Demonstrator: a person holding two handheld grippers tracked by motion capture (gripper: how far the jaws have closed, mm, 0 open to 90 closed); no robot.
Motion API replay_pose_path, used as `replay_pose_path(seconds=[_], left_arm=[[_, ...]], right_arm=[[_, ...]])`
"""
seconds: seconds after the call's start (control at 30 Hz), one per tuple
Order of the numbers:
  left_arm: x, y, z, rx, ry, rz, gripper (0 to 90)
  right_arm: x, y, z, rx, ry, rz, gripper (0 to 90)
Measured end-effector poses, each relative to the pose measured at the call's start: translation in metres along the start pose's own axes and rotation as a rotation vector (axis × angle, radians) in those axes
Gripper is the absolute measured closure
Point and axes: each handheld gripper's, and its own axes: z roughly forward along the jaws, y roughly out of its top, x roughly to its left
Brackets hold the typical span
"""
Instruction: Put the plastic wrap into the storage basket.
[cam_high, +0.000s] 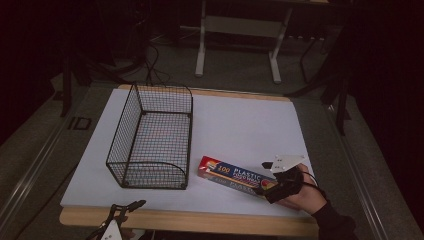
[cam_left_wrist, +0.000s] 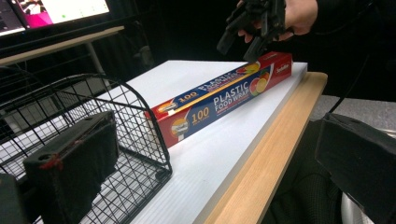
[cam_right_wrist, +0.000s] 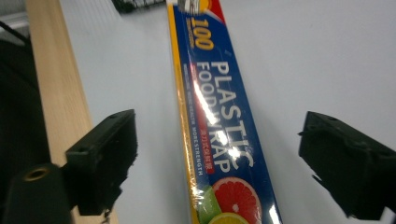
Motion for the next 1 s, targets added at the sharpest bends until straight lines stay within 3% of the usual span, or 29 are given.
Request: replay_pose_path(seconds=[0.33, 0.53, 0.67, 0.77, 1.0], left_arm=[[0.000, 0.000, 0.000, 0.003, -0.002, 0.000, 0.1], [0.000, -0.001, 0.001, 0.009, -0.005, -0.001, 0.1], [0.000, -0.001, 0.001, 0.010, -0.006, -0.001, 0.1], [0.000, -0.001, 0.001, 0.011, -0.007, 0.000, 0.1], [0.000, -0.001, 0.001, 0.010, -0.006, 0.003, 0.1]], right_arm=[[-0.007, 0.001, 0.022, 0.096, 0.020, -0.019, 12.0], [-0.012, 0.001, 0.038, 0.206, 0.032, -0.026, 13.8], [-0.015, 0.001, 0.047, 0.292, 0.055, 0.003, 15.3], [-0.015, 0.002, 0.049, 0.312, 0.048, 0.001, 17.4], [-0.017, 0.011, 0.061, 0.440, 0.063, -0.018, 23.1]])
